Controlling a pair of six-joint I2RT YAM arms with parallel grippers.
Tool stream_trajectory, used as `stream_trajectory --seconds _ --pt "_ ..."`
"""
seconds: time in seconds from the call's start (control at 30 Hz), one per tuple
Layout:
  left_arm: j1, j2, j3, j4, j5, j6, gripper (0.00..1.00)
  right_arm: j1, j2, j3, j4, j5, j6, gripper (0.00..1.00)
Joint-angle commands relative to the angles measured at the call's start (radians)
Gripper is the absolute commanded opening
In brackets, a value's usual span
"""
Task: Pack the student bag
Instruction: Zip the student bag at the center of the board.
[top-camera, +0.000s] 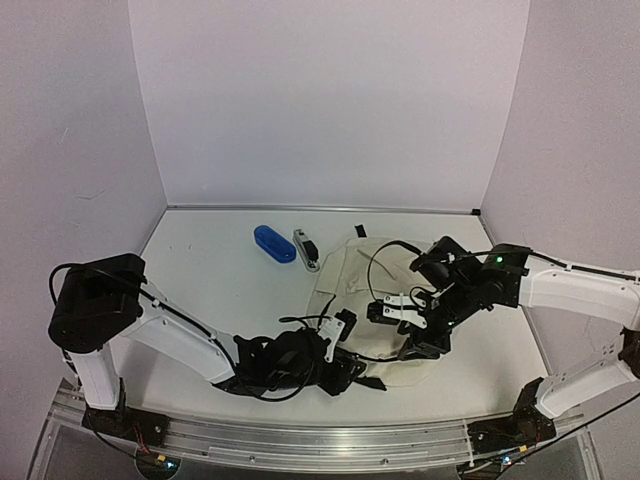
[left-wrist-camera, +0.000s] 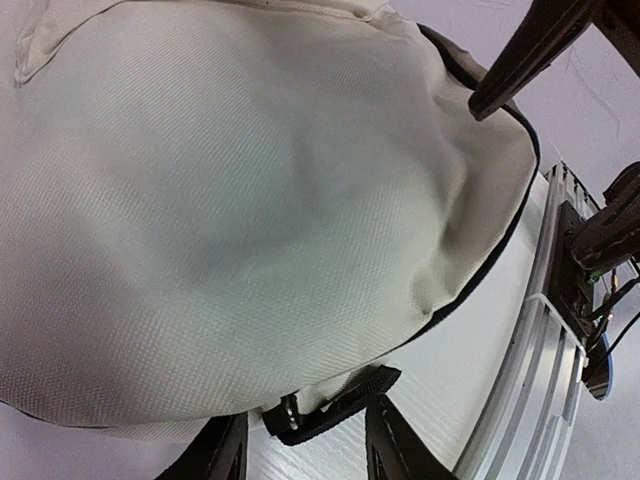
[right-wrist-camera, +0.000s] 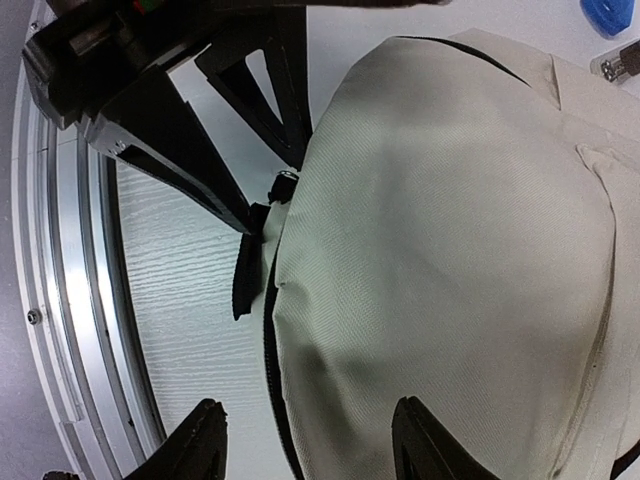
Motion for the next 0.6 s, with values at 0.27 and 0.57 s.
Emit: stream_trajectory --seconds 0.27,0.57 --pt "-0.003 0.073 -0.009 0.101 -0.020 -0.021 0.37 0.005 0.026 0.042 0.017 -0.001 0.004 0.63" --pt "-0.006 0.043 -0.017 0.120 0.012 -0.011 0.06 0.010 0.051 0.045 0.044 -0.004 0.007 0.66"
